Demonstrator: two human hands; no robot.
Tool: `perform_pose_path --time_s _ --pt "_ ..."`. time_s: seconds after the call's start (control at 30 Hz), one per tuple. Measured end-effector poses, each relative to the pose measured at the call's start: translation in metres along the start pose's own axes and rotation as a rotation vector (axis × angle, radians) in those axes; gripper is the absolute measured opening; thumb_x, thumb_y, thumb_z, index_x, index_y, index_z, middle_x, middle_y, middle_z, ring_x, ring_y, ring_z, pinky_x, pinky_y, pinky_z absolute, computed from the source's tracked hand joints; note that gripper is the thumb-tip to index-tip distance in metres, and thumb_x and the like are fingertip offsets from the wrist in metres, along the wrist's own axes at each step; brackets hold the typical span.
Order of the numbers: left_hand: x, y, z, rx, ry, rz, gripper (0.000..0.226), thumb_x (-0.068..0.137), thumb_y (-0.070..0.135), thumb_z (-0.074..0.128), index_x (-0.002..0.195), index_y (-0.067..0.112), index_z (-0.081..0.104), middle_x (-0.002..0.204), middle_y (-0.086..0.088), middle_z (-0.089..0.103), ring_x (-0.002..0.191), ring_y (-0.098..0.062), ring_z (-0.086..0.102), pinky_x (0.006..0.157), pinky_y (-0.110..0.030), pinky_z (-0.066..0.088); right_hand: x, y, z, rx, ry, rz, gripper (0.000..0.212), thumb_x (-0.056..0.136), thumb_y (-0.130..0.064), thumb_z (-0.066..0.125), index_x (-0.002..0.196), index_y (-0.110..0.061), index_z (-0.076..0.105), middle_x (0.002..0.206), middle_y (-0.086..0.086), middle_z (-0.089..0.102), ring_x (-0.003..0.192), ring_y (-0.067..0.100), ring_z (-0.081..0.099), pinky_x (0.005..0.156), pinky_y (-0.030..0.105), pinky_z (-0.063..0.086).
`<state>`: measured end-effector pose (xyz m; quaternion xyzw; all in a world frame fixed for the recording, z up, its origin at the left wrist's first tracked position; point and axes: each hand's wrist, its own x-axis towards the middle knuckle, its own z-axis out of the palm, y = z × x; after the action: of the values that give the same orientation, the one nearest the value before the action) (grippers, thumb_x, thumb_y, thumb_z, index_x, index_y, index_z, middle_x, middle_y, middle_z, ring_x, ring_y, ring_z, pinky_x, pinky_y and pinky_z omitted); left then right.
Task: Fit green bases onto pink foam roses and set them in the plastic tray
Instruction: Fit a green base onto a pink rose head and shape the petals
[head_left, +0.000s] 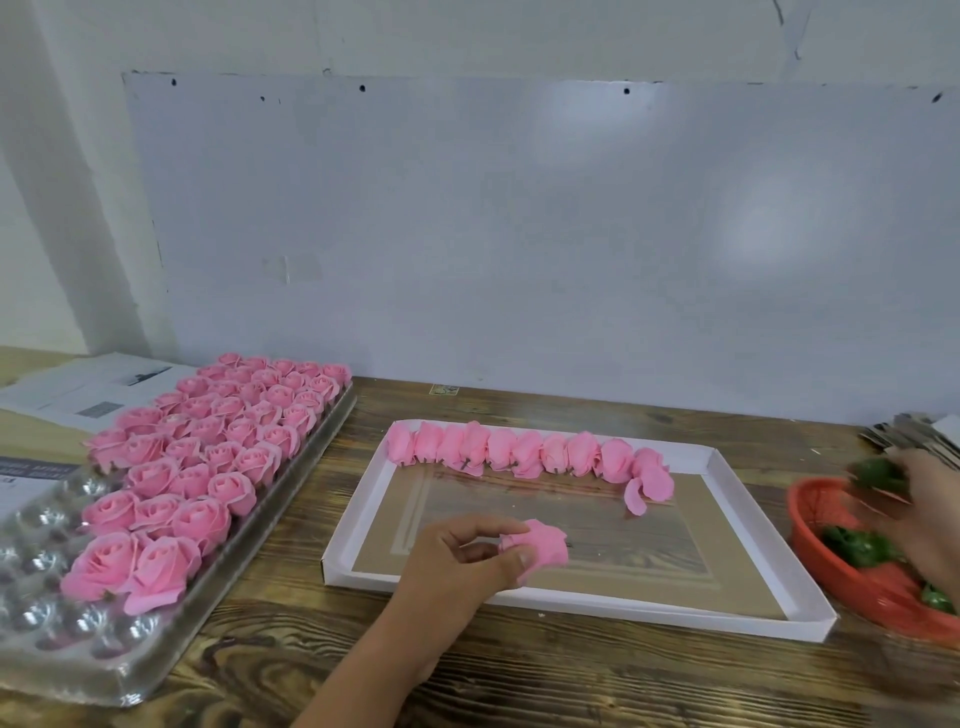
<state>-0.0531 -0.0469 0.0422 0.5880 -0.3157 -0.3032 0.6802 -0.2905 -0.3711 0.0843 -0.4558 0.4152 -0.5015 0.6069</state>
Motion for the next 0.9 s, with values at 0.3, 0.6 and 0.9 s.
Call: perform_pose_path --time_s 0.3,0.6,0.9 --pt "0.000 0.002 -0.001 -0.104 0.010 -0.022 0.024 0.073 0.018 0.082 0.097 0.014 0.081 0.102 -0.011 0.076 0.086 -0.016 0.072 0.074 -0.025 0.057 -0.070 0.023 0.072 0.039 -0.335 0.064 0.019 0.088 0.006 0.061 0.091 -0.013 0.060 0.069 0.004 0.059 0.048 0.007 0.053 0.044 0.013 0.047" --pt "0.000 0.001 -0.002 -0.129 0.015 -0.014 0.020 0.073 0.017 0.082 0.092 0.017 0.081 0.100 -0.006 0.078 0.084 -0.014 0.072 0.074 -0.026 0.058 -0.128 0.067 0.127 0.204 -0.663 0.464 0.025 0.083 -0.014 0.065 0.104 -0.002 0.067 0.089 0.012 0.070 0.062 0.017 0.060 0.053 0.023 0.056" --pt "0.000 0.000 -0.001 -0.126 -0.004 0.009 0.023 0.070 0.023 0.083 0.092 0.021 0.082 0.098 -0.005 0.077 0.084 -0.014 0.072 0.074 -0.025 0.057 -0.139 0.086 0.125 -0.224 -0.535 0.086 0.026 0.097 0.010 0.045 0.101 -0.005 0.065 0.079 0.004 0.076 0.044 0.008 0.051 0.039 0.018 0.040"
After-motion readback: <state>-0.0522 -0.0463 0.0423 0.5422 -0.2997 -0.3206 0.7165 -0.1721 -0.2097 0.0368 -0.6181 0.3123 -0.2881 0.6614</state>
